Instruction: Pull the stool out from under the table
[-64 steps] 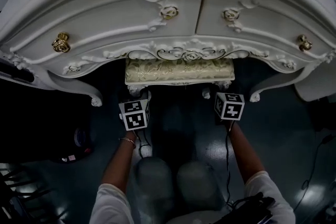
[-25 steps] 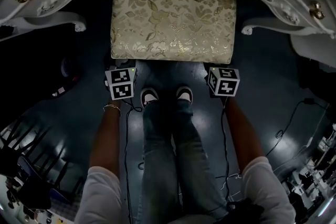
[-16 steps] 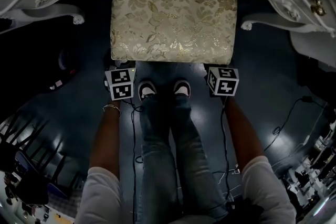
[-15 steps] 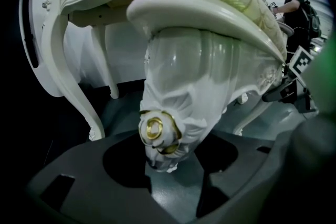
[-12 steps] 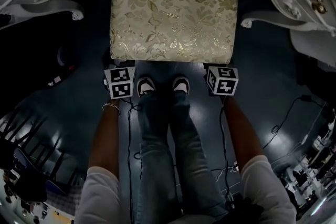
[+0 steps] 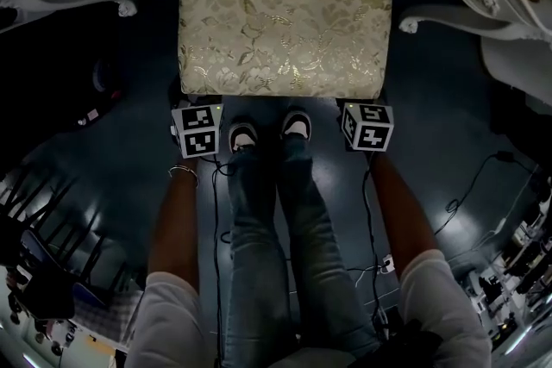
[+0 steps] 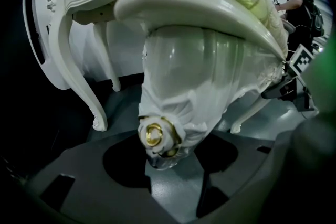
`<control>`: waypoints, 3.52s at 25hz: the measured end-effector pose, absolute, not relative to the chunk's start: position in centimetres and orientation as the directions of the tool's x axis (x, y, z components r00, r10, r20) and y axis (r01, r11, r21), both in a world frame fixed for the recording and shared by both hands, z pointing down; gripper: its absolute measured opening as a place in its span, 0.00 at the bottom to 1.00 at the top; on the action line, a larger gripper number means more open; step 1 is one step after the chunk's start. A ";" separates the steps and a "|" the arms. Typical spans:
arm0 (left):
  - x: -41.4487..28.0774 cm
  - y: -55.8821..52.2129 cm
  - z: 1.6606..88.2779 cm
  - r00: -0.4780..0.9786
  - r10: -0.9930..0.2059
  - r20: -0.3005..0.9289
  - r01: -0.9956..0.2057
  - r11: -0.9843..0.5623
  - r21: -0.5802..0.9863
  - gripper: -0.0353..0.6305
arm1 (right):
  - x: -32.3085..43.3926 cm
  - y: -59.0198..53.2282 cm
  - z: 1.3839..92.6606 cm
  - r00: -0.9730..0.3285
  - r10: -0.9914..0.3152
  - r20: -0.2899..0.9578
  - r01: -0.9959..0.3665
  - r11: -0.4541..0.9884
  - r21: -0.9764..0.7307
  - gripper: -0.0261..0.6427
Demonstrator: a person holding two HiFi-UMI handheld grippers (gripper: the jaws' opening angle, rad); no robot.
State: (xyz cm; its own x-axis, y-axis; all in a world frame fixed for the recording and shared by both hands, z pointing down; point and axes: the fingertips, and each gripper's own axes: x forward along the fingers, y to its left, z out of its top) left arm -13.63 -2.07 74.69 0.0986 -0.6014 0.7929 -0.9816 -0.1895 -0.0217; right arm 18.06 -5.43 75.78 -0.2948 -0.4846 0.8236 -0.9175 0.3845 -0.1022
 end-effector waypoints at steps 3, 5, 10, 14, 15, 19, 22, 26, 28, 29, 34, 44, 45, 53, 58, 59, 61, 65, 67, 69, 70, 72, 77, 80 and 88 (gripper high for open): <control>-13.4 -1.7 74.7 0.097 -0.589 0.802 -0.983 -0.184 -0.016 0.44 | 18.2 -5.4 75.7 -0.296 -0.478 0.827 -0.914 0.392 -0.101 0.43; -13.4 -1.4 74.6 0.097 -0.585 0.805 -0.984 -0.178 -0.012 0.44 | 18.3 -5.3 75.6 -0.294 -0.473 0.830 -0.914 0.393 -0.100 0.43; -13.5 -2.0 74.6 0.096 -0.591 0.801 -0.982 -0.187 -0.020 0.44 | 18.3 -5.4 75.6 -0.287 -0.488 0.825 -0.920 0.380 -0.095 0.43; -13.6 -1.8 74.9 0.109 -0.572 0.813 -0.979 -0.202 -0.011 0.44 | 18.2 -5.2 75.8 -0.276 -0.485 0.830 -0.925 0.368 -0.093 0.43; -13.6 -1.7 75.0 0.113 -0.569 0.814 -0.979 -0.206 -0.008 0.44 | 18.2 -5.1 75.8 -0.273 -0.485 0.831 -0.927 0.364 -0.092 0.43; -13.6 -1.7 75.0 0.126 -0.568 0.814 -0.976 -0.216 0.000 0.44 | 18.2 -4.9 75.8 -0.269 -0.482 0.834 -0.929 0.357 -0.094 0.43; -13.6 -1.8 74.8 0.127 -0.569 0.813 -0.976 -0.217 0.000 0.44 | 18.1 -5.0 75.8 -0.269 -0.483 0.833 -0.929 0.359 -0.091 0.43; -13.5 -1.5 74.7 0.136 -0.567 0.812 -0.976 -0.218 0.011 0.44 | 18.2 -5.0 75.6 -0.268 -0.480 0.836 -0.927 0.363 -0.089 0.43; -13.4 -1.6 74.6 0.138 -0.571 0.809 -0.977 -0.214 0.016 0.44 | 18.3 -5.2 75.5 -0.269 -0.479 0.836 -0.926 0.368 -0.087 0.43; -13.3 -1.5 74.6 0.138 -0.573 0.808 -0.977 -0.210 0.018 0.44 | 18.3 -5.2 75.4 -0.270 -0.477 0.836 -0.925 0.370 -0.087 0.43; -13.6 -1.7 74.5 0.131 -0.584 0.801 -0.979 -0.206 0.010 0.44 | 18.2 -5.1 75.4 -0.268 -0.480 0.835 -0.928 0.361 -0.091 0.43; -13.2 -1.0 74.7 0.125 -0.539 0.833 -0.981 -0.194 0.021 0.44 | 18.6 -4.9 75.3 -0.266 -0.454 0.850 -0.926 0.364 -0.095 0.43; -13.2 -1.1 74.7 0.120 -0.541 0.832 -0.982 -0.189 0.019 0.44 | 18.5 -5.0 75.3 -0.269 -0.453 0.850 -0.926 0.366 -0.098 0.43; -13.3 -1.0 74.8 0.119 -0.512 0.851 -0.980 -0.197 0.018 0.44 | 18.5 -4.7 75.3 -0.257 -0.452 0.854 -0.935 0.340 -0.101 0.43; -13.3 -1.0 74.8 0.127 -0.492 0.861 -0.978 -0.207 0.026 0.44 | 18.6 -4.4 75.2 -0.248 -0.443 0.861 -0.941 0.323 -0.105 0.43; -13.3 -1.0 74.9 0.126 -0.490 0.863 -0.978 -0.205 0.027 0.44 | 18.7 -4.4 75.2 -0.247 -0.441 0.863 -0.941 0.322 -0.105 0.43; -13.3 -0.8 74.8 0.122 -0.489 0.864 -0.980 -0.200 0.025 0.44 | 18.6 -4.4 75.2 -0.248 -0.437 0.864 -0.941 0.321 -0.108 0.43; -13.2 -0.9 74.7 0.121 -0.505 0.855 -0.980 -0.197 0.023 0.44 | 18.6 -4.5 75.1 -0.261 -0.434 0.862 -0.933 0.342 -0.111 0.43; -13.1 -1.0 74.6 0.126 -0.516 0.847 -0.981 -0.194 0.028 0.44 | 18.6 -4.6 75.1 -0.265 -0.435 0.860 -0.931 0.349 -0.110 0.43; -13.0 -1.1 74.5 0.140 -0.526 0.839 -0.982 -0.181 0.051 0.45 | 18.5 -4.6 75.1 -0.265 -0.439 0.859 -0.930 0.352 -0.107 0.43; -12.9 -1.1 74.4 0.152 -0.531 0.833 -0.983 -0.170 0.071 0.45 | 18.5 -4.6 75.1 -0.263 -0.441 0.858 -0.930 0.352 -0.104 0.43; -12.8 -1.2 74.3 0.168 -0.537 0.827 -0.983 -0.151 0.102 0.45 | 18.5 -4.6 75.1 -0.256 -0.439 0.861 -0.932 0.348 -0.099 0.43; -12.8 -0.9 74.2 0.166 -0.531 0.831 -0.985 -0.137 0.109 0.46 | 19.0 -3.8 74.8 -0.234 -0.445 0.864 -0.954 0.279 -0.115 0.43; -13.2 -0.3 74.1 0.151 -0.519 0.841 -0.988 -0.096 0.118 0.46 | 19.5 -3.1 74.2 -0.219 -0.447 0.867 -0.962 0.250 -0.113 0.43; -13.7 2.4 72.5 0.094 -0.481 0.871 -0.989 0.058 0.139 0.45 | 20.8 -1.0 71.6 -0.169 -0.422 0.891 -0.971 0.226 -0.078 0.36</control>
